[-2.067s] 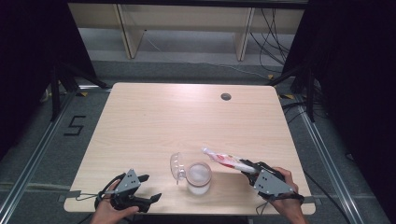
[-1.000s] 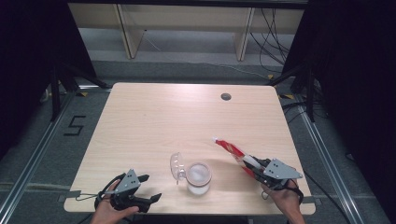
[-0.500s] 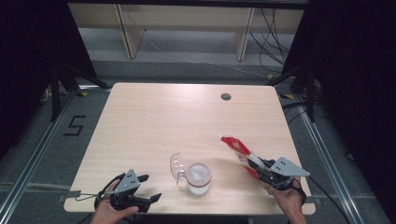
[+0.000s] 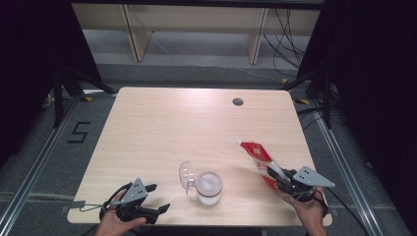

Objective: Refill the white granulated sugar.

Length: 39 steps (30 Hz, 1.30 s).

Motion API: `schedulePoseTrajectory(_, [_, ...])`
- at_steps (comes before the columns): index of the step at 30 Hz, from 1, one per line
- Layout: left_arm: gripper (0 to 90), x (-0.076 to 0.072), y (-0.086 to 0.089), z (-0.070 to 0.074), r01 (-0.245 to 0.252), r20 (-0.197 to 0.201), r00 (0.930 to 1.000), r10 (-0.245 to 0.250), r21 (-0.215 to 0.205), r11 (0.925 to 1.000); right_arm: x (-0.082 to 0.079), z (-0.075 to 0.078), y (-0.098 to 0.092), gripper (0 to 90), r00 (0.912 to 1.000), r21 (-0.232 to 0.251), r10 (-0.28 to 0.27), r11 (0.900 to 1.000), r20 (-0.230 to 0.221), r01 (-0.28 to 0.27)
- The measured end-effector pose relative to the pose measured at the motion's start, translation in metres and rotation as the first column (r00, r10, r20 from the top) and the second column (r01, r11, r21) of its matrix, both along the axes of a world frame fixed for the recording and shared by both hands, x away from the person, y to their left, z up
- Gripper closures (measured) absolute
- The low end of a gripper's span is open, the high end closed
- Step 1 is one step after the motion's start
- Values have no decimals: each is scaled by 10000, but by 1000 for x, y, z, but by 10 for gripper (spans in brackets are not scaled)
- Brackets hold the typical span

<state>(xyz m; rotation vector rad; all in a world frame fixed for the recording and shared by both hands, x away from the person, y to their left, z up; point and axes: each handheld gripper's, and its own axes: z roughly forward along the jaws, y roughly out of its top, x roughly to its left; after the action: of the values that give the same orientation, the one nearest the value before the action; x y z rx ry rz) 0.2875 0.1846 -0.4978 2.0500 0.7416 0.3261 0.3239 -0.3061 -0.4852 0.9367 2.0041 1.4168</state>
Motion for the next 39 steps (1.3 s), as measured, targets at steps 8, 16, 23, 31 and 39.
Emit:
schedulePoseTrajectory(8, [196, 0, 0, 0, 3, -15, 10000, -3, -17, 10000, -1, -2, -3, 761, 10000, 89, -70, 9999, 31, 70])
schedulePoseTrajectory(16, [196, -1, -1, -1, -119, -125, 9999, 118, -72, 9999, -6, -3, -12, 755, 9990, 431, -380, 9983, -253, 391])
schedulePoseTrajectory(23, [197, -1, 0, 0, -141, -153, 9998, 141, -29, 9999, -7, -6, -19, 742, 9992, 740, -312, 9967, -247, 330])
schedulePoseTrajectory(31, [203, -1, 0, -1, -101, -139, 9999, 101, -29, 9999, -11, -7, -26, 741, 9981, 842, -498, 9950, -372, 528])
schedulePoseTrajectory(39, [206, -2, -1, -1, -100, -119, 9999, 99, -73, 9999, -10, -9, -36, 727, 9992, 885, -318, 9955, -255, 339])
